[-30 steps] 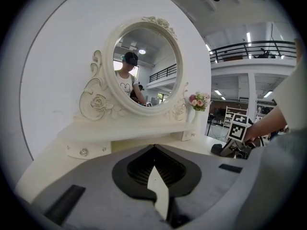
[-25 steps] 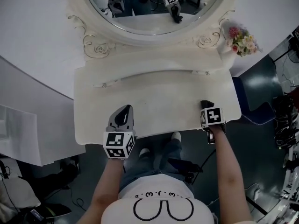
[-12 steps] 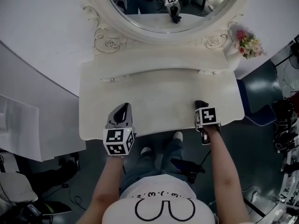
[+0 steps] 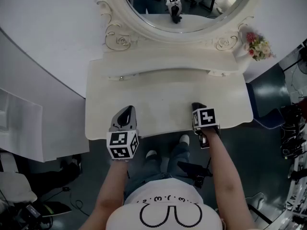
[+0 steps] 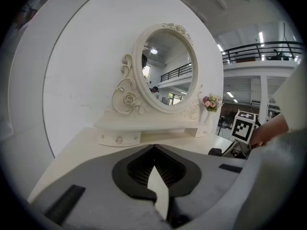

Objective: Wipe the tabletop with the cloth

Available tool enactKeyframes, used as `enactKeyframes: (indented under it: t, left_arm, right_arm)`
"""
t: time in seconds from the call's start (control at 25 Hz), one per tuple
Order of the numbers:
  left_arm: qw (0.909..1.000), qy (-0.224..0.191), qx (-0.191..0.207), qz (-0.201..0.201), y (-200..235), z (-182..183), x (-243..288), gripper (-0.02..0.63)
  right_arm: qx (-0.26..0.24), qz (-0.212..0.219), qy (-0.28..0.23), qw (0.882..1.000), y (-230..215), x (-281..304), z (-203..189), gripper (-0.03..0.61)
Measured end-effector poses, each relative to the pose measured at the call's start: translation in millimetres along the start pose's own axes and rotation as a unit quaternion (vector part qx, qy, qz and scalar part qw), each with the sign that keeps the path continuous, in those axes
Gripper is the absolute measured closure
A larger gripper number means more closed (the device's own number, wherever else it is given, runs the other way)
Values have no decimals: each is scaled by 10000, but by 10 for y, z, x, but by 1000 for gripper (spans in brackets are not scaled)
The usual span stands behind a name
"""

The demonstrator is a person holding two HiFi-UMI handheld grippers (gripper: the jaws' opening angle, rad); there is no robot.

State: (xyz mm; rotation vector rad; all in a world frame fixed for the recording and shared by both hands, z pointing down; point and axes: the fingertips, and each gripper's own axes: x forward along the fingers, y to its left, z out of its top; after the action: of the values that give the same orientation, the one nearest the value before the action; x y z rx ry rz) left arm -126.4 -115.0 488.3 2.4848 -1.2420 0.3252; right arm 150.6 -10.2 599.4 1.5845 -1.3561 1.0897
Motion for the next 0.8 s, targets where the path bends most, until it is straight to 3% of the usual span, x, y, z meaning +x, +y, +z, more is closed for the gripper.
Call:
enactKeyframes:
  t: [0.8]
  left_arm:
    - [9981, -173, -205, 550, 593, -98, -491, 617]
  right_arm:
    - [-331, 577, 79, 9978, 1249, 41, 163, 497]
